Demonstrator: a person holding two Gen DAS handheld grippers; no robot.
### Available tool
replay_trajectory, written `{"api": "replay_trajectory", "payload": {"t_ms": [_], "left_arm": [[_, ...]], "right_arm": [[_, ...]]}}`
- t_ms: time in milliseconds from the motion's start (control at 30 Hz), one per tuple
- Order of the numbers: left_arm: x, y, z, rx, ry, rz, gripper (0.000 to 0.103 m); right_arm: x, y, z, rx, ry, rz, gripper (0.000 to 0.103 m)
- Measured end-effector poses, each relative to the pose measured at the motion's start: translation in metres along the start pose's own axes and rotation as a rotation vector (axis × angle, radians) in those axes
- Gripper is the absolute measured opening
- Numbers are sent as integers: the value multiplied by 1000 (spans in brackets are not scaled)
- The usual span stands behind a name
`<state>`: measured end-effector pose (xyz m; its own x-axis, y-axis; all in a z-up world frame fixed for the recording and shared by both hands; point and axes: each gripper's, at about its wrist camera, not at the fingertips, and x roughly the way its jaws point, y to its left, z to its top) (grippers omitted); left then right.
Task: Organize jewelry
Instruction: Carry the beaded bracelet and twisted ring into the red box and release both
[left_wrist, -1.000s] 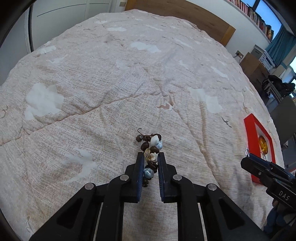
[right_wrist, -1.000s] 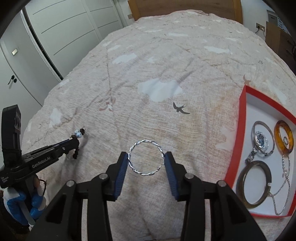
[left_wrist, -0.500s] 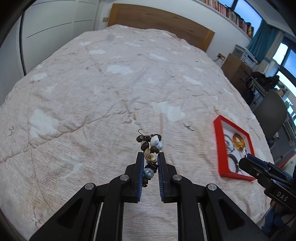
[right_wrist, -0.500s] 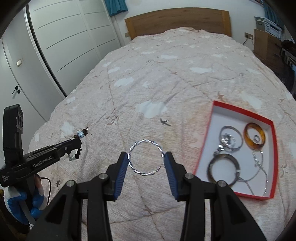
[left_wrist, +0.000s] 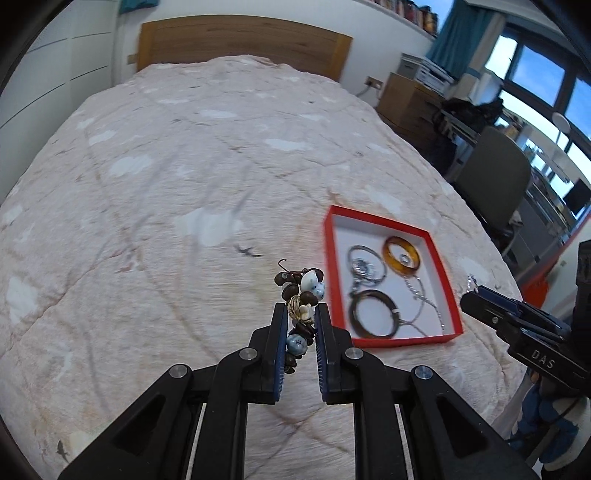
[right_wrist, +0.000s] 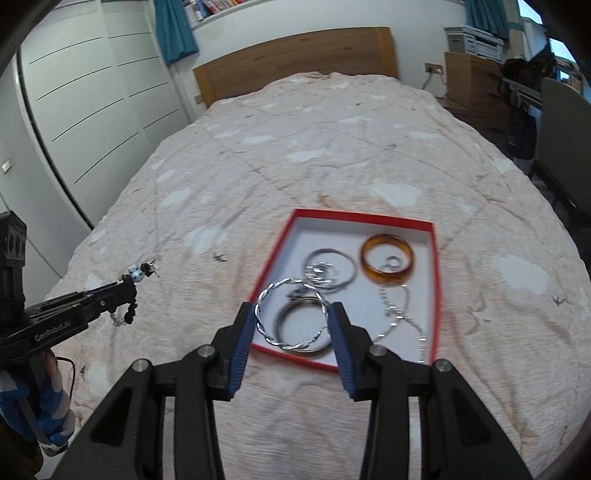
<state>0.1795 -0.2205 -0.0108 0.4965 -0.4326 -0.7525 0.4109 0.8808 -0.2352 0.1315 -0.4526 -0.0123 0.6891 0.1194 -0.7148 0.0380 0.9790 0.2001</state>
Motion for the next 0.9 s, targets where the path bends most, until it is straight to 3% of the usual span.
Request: {"api": "replay_trajectory", "payload": {"t_ms": [333, 600, 900], "left_arm": [[79, -62, 14, 92, 111, -51, 14], [122, -82, 2, 111, 194, -77, 14], [143, -76, -6, 78, 253, -76, 14]], "right_arm": [[49, -61, 2, 40, 85, -24, 39], [86, -84, -3, 53, 147, -8, 39], [108, -89, -7, 20, 216, -14, 39]]}}
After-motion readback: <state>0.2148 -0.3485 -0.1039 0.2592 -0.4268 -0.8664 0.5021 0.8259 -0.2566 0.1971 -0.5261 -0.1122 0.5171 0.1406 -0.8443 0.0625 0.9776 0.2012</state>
